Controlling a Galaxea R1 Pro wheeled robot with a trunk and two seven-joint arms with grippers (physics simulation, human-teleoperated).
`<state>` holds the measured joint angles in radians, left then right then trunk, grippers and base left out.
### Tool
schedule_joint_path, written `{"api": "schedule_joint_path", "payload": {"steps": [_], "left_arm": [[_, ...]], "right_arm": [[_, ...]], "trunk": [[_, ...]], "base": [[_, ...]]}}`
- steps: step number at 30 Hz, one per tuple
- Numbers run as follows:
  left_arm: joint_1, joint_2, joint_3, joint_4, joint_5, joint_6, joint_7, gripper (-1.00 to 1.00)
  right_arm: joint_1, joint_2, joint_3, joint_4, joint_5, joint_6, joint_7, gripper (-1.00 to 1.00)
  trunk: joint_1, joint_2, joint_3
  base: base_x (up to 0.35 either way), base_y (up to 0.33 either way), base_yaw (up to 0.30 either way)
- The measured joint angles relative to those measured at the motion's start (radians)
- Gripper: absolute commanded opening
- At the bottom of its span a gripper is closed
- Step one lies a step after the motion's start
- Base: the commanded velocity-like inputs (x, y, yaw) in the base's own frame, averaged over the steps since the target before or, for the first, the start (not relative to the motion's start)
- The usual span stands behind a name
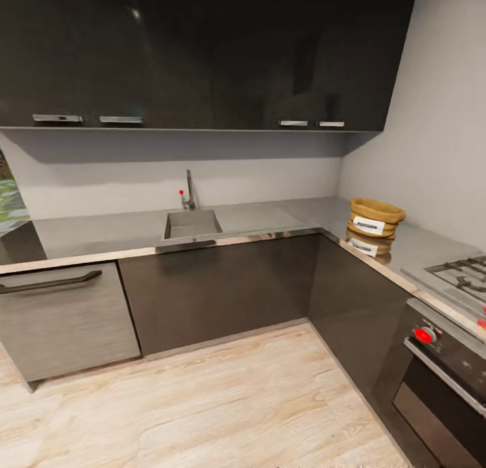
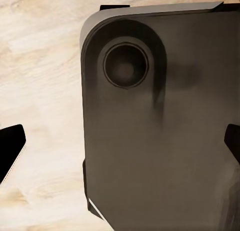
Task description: In the kitchen, take the popcorn bag from the countertop, put it into the microwave, and heat it until the popcorn is cooked so the cooked popcorn ends up inside the bag.
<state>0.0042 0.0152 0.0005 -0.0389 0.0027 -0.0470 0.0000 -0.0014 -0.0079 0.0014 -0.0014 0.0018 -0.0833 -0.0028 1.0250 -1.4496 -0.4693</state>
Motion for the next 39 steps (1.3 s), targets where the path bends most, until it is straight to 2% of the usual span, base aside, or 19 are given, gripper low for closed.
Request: {"api": "schedule_joint_path", "payload": {"steps": [39], "left_arm": [[0.000, 0.000, 0.000, 0.000, 0.000, 0.000, 0.000, 1.00]], "right_arm": [[0.000, -0.003, -0.002, 0.001, -0.007, 0.001, 0.001, 1.00]], "trunk": [[0.000, 0.000, 0.018]], "base": [[0.000, 0.000, -0.294]]}}
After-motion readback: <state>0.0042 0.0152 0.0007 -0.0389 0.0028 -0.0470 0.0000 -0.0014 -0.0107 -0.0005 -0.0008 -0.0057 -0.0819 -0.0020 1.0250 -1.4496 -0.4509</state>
